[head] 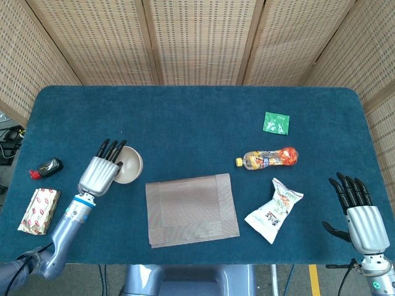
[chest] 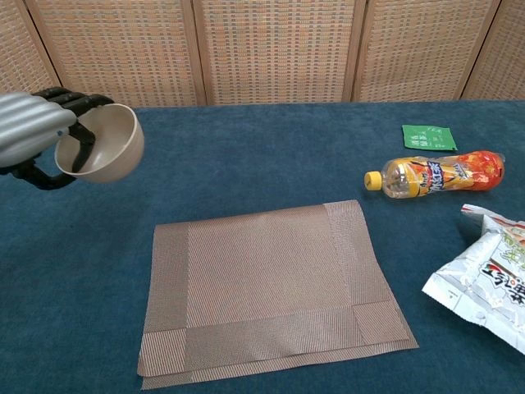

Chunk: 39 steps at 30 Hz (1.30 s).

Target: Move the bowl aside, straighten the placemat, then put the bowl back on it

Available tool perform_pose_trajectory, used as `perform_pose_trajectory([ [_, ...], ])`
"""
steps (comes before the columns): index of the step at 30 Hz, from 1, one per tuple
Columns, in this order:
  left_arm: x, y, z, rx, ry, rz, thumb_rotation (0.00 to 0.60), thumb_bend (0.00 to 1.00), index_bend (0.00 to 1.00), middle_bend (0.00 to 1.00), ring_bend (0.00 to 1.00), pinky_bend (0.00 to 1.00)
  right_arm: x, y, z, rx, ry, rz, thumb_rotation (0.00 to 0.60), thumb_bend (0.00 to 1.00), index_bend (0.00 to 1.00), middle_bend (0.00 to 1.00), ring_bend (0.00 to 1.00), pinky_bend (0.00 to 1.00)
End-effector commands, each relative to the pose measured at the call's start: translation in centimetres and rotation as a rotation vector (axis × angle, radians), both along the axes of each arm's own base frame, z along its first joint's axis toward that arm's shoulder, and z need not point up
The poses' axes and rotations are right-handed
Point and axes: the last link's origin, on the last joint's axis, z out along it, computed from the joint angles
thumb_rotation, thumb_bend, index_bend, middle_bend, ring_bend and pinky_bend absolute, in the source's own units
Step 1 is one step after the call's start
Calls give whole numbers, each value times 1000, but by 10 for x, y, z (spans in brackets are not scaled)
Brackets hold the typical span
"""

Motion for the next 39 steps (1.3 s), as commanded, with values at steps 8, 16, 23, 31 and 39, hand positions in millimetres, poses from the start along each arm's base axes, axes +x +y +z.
perform_pose_trajectory([
  [8, -63, 15, 19, 26, 49, 164, 600, 536, 650, 0, 0, 0, 1, 0, -3, 4, 12, -1, 600, 49, 0, 0, 0, 0],
  [16, -87, 13, 12, 1, 71, 228, 600, 532, 630, 0, 0, 0, 1, 0, -4, 4, 14, -1, 600, 49, 0, 0, 0, 0],
  [23, -99, 9, 5, -29, 89, 270, 600, 530, 593, 0, 0, 0, 2, 0, -4, 5, 10, 4, 600, 49, 0, 0, 0, 0],
  [31, -108, 1, 2, -57, 149, 295, 600, 292, 454, 0, 0, 0, 1, 0, -4, 3, 8, 4, 600, 49, 0, 0, 0, 0],
  [39, -105, -6, 29, -19, 129, 281, 600, 192, 163, 0, 0, 0, 2, 1, -4, -1, 7, 11, 600, 49, 0, 0, 0, 0],
])
